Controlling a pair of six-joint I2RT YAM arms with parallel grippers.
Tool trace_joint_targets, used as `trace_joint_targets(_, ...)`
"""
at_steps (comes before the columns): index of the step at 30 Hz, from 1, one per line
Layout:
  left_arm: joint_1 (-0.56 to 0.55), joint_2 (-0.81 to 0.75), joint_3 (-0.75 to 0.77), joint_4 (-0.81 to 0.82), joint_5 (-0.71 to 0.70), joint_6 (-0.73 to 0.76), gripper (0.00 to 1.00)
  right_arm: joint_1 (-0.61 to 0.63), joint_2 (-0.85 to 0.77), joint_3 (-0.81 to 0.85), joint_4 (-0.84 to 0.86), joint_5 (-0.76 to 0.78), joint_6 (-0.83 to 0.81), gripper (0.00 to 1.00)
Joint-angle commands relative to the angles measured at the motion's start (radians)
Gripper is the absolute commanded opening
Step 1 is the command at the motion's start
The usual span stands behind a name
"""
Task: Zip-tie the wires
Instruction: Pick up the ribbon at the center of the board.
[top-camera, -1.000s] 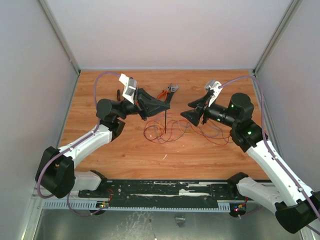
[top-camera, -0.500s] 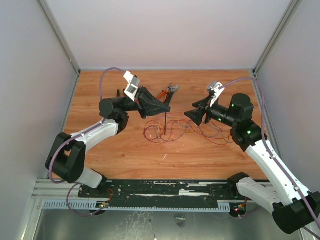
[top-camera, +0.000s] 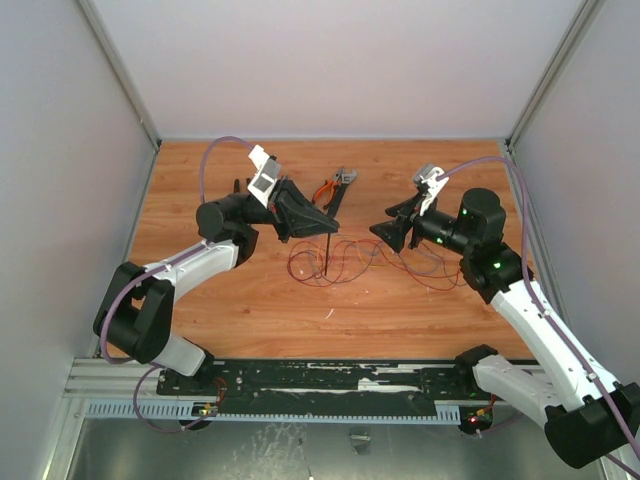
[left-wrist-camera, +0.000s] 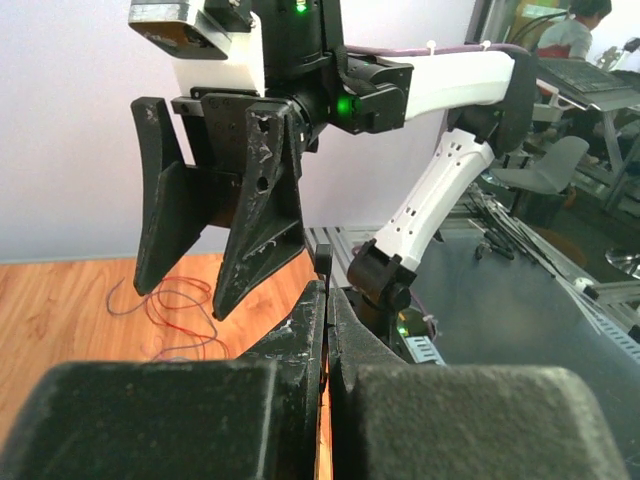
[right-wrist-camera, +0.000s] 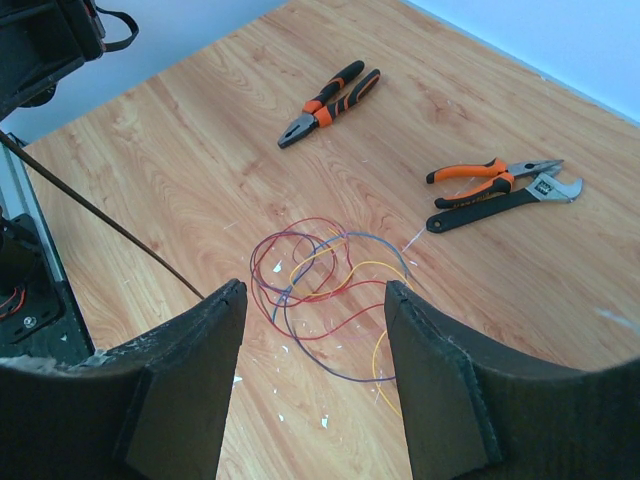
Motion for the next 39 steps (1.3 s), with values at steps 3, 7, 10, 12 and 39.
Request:
trace_joint_targets(3, 0.010, 0.007, 0.029, 0.076, 0.021, -0.009, 0.00, -0.010, -0.015, -0.013, 0.023, 0.025, -0.013, 0.59)
trace_joint_targets(7, 0.010, -0.006, 0.045, -0.139, -0.042, 0.136, 0.00, -0.010, -0.019, -0.012, 0.017, 0.032, -0.012, 0.59)
trace_joint_targets(10, 0.010, -0.042, 0.047, -0.346, -0.169, 0.317, 0.00, -0.010, -0.022, -0.013, 0.017, 0.041, -0.009, 0.58)
trace_joint_targets(12, 0.010, -0.056, 0.054, -0.438, -0.259, 0.388, 0.00, -0.010, -0.023, -0.012, 0.015, 0.047, -0.007, 0.58)
trace_joint_targets(39, 0.018, 0.301, 0.372, -0.450, -0.443, 0.380, 0.00, -0.010, -0.084, -0.020, -0.003, 0.143, -0.030, 0.59)
